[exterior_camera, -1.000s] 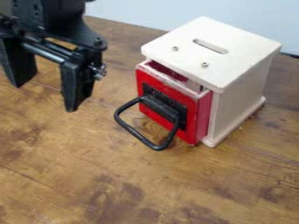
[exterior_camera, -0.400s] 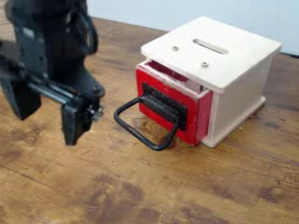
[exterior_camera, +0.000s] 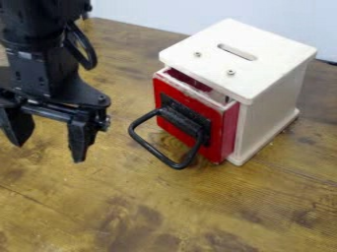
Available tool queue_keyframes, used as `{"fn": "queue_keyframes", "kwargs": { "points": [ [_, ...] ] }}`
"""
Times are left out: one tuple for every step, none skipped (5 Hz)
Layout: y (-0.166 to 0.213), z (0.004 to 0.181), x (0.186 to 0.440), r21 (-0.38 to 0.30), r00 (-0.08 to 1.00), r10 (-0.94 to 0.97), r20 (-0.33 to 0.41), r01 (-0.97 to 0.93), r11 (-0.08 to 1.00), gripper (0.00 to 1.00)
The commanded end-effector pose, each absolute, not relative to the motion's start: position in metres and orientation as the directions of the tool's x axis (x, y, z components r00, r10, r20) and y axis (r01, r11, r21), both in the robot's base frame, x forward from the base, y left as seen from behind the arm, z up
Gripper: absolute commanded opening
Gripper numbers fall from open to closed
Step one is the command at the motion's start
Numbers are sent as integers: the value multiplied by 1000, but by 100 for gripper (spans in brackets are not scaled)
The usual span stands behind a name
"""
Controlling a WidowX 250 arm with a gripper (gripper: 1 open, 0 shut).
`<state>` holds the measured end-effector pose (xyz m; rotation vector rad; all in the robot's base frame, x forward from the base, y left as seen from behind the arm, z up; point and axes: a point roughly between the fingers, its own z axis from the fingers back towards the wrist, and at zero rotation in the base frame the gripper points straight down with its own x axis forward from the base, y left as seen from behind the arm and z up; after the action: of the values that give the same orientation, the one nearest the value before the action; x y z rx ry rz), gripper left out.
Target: Close the drawer
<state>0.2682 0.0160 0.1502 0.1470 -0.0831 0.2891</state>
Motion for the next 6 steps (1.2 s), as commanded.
{"fn": "queue_keyframes", "kwargs": {
  "points": [
    [4, 165, 277, 100, 953, 265, 150, -281, 954, 100],
    [-7, 172, 279, 85, 961, 229, 157, -244, 966, 100],
    [2, 172, 278, 70, 985, 88, 148, -100, 993, 100],
    [14, 168, 278, 61, 988, -3, 152, -6, 998, 100],
    [16, 174, 272, 52, 987, 9, 163, -17, 998, 100],
    [8, 182, 264, 70, 987, 72, 143, -83, 994, 100]
  ]
}}
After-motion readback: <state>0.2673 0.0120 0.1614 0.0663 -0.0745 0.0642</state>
